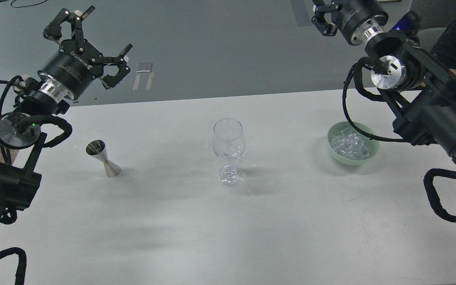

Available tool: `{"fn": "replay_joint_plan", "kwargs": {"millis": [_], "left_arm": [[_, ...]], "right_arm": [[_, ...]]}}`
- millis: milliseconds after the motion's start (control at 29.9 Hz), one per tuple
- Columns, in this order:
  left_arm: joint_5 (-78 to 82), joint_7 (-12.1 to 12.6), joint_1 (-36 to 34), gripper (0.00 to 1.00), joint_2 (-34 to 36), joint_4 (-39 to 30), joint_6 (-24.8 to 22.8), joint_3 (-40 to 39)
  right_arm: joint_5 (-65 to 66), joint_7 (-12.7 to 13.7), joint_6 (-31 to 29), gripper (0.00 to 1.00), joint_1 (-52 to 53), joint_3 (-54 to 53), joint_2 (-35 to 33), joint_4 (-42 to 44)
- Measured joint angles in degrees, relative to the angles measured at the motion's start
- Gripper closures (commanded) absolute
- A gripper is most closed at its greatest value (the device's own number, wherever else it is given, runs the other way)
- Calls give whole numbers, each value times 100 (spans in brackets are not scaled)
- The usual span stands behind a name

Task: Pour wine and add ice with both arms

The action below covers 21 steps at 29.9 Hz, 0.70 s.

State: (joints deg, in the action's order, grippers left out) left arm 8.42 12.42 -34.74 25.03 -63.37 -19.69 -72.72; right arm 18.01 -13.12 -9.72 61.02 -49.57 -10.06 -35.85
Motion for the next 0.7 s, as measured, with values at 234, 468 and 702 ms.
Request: {"fn": "replay_joint_plan", "kwargs": {"millis": [234, 468, 702], "left_arm": [[-33, 5, -18, 2, -68, 0, -2, -14], [-33, 15, -361, 2, -112, 3, 92, -3], [-33, 74, -433, 2, -117, 5, 152, 5]], "right_arm": [[0, 29, 4, 0, 91, 6, -40, 39], [0, 72, 3, 0, 104, 9, -35, 51], [0, 73, 3, 0, 126, 9, -5, 52]]}}
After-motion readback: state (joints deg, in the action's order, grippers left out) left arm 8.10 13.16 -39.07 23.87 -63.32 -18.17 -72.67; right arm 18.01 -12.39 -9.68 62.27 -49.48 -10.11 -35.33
